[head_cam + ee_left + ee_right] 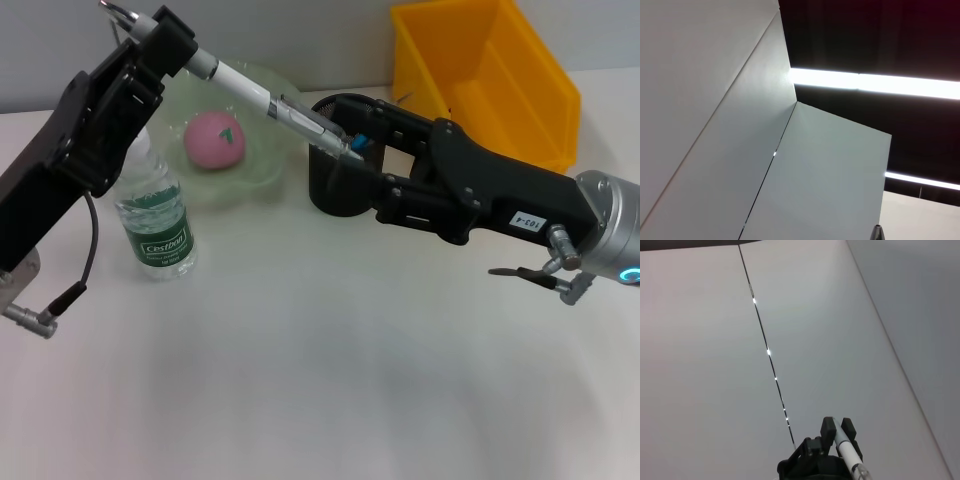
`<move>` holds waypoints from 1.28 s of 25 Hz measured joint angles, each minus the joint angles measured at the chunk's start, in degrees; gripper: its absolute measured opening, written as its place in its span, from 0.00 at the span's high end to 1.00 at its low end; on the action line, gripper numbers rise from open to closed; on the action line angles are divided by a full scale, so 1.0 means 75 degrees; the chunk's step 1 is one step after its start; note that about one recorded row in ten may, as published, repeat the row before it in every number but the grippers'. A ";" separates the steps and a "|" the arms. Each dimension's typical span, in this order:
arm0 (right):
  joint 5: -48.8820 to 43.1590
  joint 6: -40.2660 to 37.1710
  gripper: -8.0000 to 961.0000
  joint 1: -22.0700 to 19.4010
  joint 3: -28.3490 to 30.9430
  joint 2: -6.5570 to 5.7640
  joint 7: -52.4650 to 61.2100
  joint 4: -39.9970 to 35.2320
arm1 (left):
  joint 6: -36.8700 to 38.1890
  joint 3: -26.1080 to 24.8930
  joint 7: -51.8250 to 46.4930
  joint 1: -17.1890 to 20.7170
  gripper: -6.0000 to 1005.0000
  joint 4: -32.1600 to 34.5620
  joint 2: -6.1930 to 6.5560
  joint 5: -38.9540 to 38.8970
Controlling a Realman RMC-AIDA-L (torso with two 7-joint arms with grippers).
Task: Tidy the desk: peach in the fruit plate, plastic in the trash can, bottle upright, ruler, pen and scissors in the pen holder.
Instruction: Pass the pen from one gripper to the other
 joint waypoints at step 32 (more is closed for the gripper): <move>0.0000 -0.0026 0.63 0.0140 -0.0005 0.0013 -0.0014 0.0265 | 0.0047 0.0094 -0.0063 -0.0093 0.86 -0.0064 0.0000 -0.0012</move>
